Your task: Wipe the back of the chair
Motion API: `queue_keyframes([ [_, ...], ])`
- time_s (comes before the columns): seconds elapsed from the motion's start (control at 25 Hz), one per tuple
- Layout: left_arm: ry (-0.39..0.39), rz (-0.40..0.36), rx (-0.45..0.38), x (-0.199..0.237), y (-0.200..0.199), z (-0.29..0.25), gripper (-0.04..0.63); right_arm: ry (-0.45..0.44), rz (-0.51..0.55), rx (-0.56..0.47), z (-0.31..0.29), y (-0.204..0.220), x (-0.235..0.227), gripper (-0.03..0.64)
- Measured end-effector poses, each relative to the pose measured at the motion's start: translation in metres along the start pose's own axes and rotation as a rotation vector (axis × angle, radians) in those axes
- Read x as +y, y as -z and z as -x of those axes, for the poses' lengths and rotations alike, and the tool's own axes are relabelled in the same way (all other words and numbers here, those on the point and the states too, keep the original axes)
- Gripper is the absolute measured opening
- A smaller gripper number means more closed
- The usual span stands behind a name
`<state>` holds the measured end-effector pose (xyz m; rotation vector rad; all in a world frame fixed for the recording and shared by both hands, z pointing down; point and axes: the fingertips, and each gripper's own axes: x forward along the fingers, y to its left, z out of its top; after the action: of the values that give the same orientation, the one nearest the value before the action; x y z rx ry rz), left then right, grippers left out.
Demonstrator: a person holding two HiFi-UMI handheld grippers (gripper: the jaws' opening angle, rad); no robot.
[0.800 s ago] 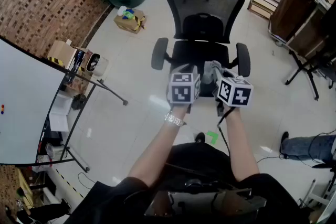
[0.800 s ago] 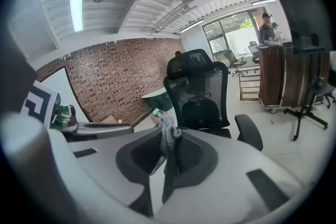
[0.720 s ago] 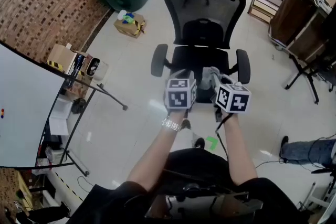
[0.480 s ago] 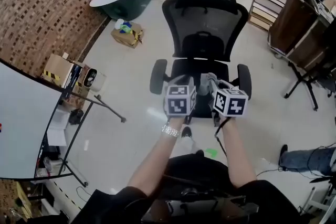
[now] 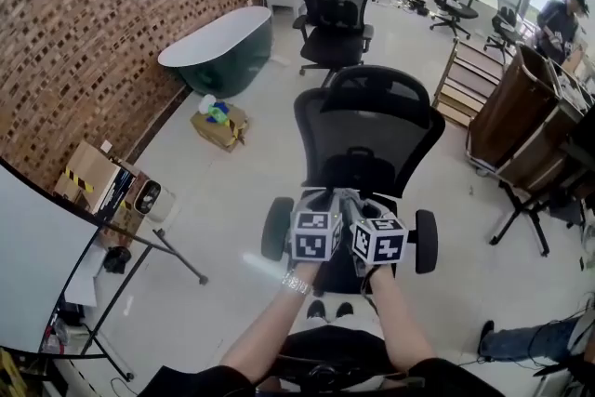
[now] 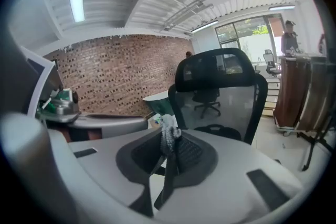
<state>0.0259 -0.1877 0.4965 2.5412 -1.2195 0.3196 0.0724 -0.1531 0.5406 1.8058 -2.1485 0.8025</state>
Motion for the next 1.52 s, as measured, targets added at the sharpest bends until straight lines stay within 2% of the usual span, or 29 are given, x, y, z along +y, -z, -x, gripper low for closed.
queue_keyframes([
  [0.08, -0.011, 0.007, 0.002, 0.008, -0.002, -0.009, 0.057, 0.008, 0.033, -0.017, -0.017, -0.025, -0.009, 0.046],
  [0.2, -0.043, 0.026, -0.008, 0.024, -0.014, -0.017, 0.057, 0.012, 0.090, -0.067, -0.046, -0.089, -0.021, 0.046],
  [0.36, -0.092, 0.034, -0.016, 0.042, -0.027, -0.020, 0.057, 0.045, 0.157, -0.222, -0.088, -0.187, -0.031, 0.046],
  [0.48, -0.117, 0.035, -0.025, 0.048, -0.034, -0.023, 0.057, 0.102, 0.179, -0.282, -0.125, -0.230, -0.049, 0.046],
  [0.64, -0.135, 0.041, -0.021, 0.054, -0.033, -0.028, 0.057, 0.186, 0.270, -0.279, -0.149, -0.248, -0.073, 0.046],
  [0.76, -0.126, 0.039, -0.013, 0.052, -0.028, -0.038, 0.058, 0.253, 0.286, -0.281, -0.141, -0.249, -0.109, 0.046],
  [1.08, -0.052, 0.036, -0.024, 0.026, -0.044, -0.072, 0.058, 0.518, 0.258, -0.282, -0.064, -0.237, -0.243, 0.046],
  [1.2, -0.036, 0.026, -0.035, 0.020, -0.052, -0.076, 0.058, 0.554, 0.245, -0.323, -0.031, -0.242, -0.251, 0.048],
  [1.32, -0.028, 0.026, -0.027, 0.013, -0.049, -0.077, 0.058, 0.534, 0.229, -0.350, -0.022, -0.236, -0.228, 0.046],
  [1.4, -0.029, 0.025, -0.022, 0.011, -0.046, -0.077, 0.057, 0.440, 0.221, -0.346, -0.044, -0.223, -0.196, 0.046],
  [1.52, -0.053, 0.022, -0.015, 0.020, -0.043, -0.071, 0.057, 0.254, 0.232, -0.298, -0.102, -0.201, -0.126, 0.047],
])
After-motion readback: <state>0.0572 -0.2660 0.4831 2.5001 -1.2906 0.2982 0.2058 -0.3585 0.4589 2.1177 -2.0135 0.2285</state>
